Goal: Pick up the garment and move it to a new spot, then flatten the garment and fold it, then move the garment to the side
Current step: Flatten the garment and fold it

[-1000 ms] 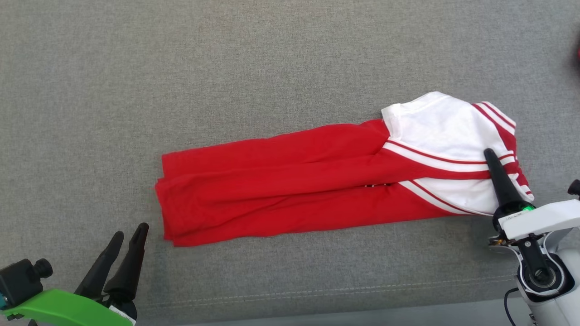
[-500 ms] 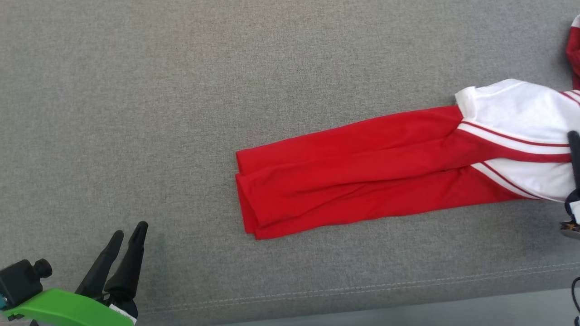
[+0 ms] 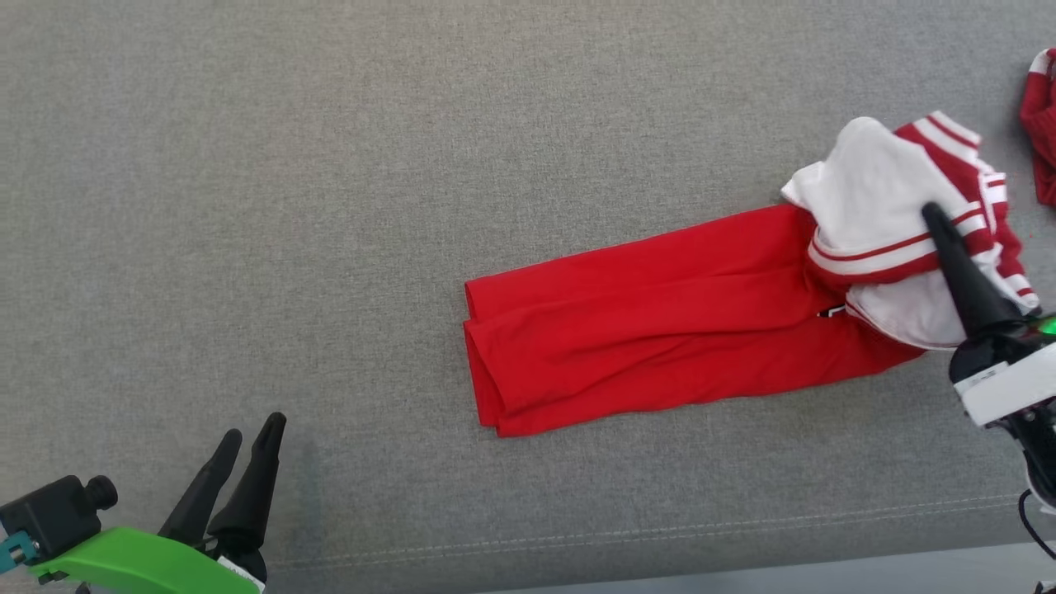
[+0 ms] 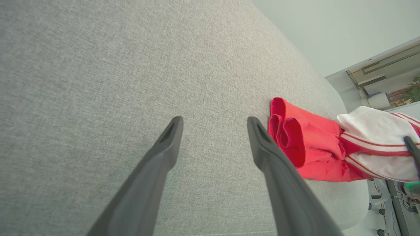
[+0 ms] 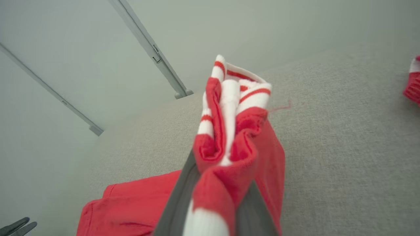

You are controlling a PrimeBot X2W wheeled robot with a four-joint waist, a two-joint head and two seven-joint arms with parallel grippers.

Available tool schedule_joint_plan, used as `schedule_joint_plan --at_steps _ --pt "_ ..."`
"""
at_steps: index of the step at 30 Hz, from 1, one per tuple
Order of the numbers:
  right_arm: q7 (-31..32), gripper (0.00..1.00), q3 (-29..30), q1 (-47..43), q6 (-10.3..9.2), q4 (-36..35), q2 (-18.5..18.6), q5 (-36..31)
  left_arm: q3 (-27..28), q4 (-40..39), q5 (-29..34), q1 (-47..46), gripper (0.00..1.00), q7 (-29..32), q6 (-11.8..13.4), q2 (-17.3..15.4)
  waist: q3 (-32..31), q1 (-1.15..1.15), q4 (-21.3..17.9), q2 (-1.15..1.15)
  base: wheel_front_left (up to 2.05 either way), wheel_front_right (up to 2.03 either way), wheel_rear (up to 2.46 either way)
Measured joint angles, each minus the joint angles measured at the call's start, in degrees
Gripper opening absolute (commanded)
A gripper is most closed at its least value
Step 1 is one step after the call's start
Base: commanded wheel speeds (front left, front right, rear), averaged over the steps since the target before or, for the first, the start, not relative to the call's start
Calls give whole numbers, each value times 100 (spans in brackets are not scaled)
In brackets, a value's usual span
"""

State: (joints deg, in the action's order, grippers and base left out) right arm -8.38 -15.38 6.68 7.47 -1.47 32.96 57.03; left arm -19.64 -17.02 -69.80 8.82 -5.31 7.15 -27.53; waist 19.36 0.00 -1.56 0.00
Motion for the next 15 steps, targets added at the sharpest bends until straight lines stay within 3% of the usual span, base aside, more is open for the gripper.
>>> schedule_joint_plan --at_steps 7,15 --pt "485 0 -825 -17 0 -653 209 -509 -27 66 43 -196 100 2 -1 11 -193 0 114 0 0 0 0" --pt "979 0 -1238 -12 -21 -982 364 -992 -200 100 49 -416 100 34 -59 196 -308 0 322 0 0 0 0"
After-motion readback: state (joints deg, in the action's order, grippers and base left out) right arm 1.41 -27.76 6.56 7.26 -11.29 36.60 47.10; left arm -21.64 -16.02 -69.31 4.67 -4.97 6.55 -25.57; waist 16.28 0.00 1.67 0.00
